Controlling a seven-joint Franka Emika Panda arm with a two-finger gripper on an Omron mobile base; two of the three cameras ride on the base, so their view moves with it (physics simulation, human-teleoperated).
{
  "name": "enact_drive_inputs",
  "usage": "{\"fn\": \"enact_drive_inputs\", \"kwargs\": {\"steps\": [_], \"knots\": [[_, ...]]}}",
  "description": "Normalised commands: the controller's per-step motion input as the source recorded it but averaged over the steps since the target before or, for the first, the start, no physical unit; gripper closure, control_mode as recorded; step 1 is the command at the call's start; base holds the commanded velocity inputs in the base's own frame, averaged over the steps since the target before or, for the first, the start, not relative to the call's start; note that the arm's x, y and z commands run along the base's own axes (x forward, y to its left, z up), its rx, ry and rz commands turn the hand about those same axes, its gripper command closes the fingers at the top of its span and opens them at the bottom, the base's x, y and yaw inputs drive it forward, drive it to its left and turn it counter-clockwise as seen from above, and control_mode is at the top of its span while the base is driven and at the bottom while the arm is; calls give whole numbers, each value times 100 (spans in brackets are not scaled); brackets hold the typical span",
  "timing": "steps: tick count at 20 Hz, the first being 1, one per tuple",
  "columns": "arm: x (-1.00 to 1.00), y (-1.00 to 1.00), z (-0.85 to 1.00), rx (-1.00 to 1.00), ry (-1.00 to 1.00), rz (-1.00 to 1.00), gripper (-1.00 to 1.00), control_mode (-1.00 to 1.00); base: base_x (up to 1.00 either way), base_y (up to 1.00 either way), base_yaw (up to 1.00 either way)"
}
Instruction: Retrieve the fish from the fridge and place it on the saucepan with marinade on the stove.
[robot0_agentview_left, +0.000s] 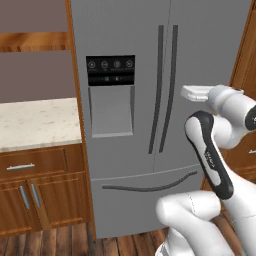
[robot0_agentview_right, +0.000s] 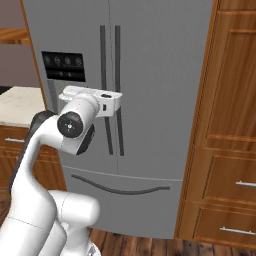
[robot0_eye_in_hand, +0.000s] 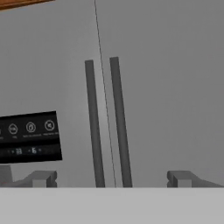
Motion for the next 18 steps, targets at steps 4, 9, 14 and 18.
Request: {"fn": "enact_drive_inputs", "kwargs": {"steps": [4,9,14,18], "knots": [[44,0,-9,0,-4,2,-100,-100,0,0,0],[44,-7,-12,0,-3,0,-100,-100,0,0,0],[57,-1,-13,0,0,0,-100,-100,0,0,0],[62,0,-10,0,0,0,-100,-100,0,0,0]]}}
